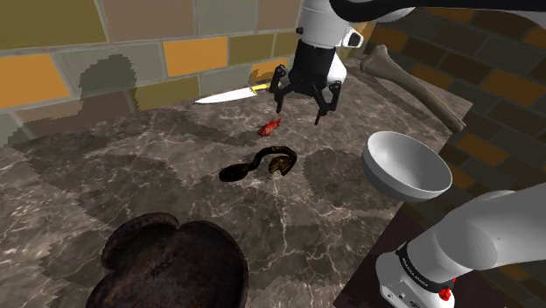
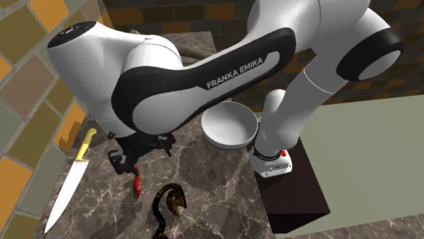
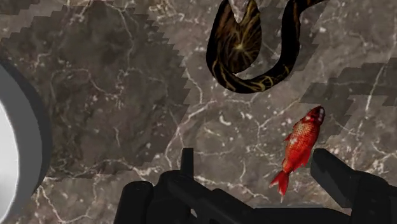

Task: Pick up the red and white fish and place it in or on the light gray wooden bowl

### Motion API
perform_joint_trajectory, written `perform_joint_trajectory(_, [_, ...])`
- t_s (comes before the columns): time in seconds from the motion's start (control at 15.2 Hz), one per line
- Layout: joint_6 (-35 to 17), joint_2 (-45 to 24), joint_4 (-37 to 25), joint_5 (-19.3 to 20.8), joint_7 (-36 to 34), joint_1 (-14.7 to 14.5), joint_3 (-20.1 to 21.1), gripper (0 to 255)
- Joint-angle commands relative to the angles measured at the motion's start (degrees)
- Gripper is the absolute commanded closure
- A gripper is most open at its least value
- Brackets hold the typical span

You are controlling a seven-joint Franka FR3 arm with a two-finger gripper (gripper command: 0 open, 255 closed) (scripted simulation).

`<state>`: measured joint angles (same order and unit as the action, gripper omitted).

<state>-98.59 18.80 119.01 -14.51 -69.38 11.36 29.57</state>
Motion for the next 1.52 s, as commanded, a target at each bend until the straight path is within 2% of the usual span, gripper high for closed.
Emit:
perform_joint_trajectory(0.0, [-1.56,-5.27,-3.27,1.99,-7.94,1.42,2.77,0])
perform_joint_trajectory(0.2, [-2.93,-13.73,-8.89,6.41,-19.33,2.56,5.79,0])
perform_joint_trajectory(0.26, [-3.06,-15.15,-9.86,7.24,-21.18,2.51,6.03,0])
perform_joint_trajectory(0.79, [-8.88,-15.55,-4.41,7.21,-21.22,2.06,6.31,0])
perform_joint_trajectory(1.25, [-8.87,-15.55,-4.42,7.21,-21.21,2.06,6.31,0])
perform_joint_trajectory(1.32, [-8.87,-15.55,-4.42,7.21,-21.21,2.06,6.31,255])
perform_joint_trajectory(1.45, [-8.87,-15.55,-4.42,7.21,-21.21,2.06,6.31,255])
